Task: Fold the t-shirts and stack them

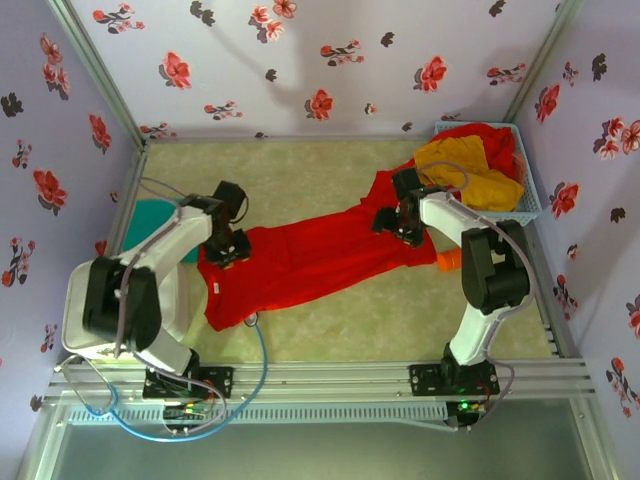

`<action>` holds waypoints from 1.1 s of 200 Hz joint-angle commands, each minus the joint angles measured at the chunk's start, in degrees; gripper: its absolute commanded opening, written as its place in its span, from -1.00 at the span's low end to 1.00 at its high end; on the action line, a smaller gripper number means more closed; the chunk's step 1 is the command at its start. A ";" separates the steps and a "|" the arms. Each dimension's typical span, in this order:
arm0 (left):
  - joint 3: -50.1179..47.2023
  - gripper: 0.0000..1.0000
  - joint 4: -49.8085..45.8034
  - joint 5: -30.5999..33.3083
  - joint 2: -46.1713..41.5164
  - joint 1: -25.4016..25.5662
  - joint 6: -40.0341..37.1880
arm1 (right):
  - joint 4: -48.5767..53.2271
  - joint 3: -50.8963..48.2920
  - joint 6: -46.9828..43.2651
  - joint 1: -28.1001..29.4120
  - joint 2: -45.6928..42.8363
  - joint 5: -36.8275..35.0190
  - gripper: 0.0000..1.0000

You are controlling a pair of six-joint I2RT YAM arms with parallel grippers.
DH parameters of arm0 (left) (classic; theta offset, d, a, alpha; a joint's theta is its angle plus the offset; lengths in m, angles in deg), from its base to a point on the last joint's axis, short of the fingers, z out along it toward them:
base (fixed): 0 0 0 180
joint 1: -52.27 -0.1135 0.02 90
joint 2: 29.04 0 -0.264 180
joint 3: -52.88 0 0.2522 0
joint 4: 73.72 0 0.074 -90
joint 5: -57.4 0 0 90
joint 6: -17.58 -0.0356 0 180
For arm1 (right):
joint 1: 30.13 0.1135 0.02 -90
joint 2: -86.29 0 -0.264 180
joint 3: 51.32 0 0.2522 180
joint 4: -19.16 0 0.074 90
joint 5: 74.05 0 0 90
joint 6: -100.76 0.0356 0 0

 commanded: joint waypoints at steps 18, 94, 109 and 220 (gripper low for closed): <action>3.28 -0.42 2.16 -2.67 10.73 1.80 -3.53 | 1.08 7.00 -5.93 1.06 4.61 -0.35 0.60; 10.76 -0.51 0.15 -1.47 24.16 2.02 -9.27 | 1.42 9.00 -1.62 1.06 15.80 -4.24 0.52; 15.89 -0.52 -2.91 -0.86 27.34 1.85 -10.58 | 2.15 6.95 -0.31 1.00 14.96 -3.57 0.52; 74.17 -0.61 -22.80 -5.53 59.37 -0.31 -17.97 | -8.19 -22.00 18.03 14.58 -0.95 8.82 0.49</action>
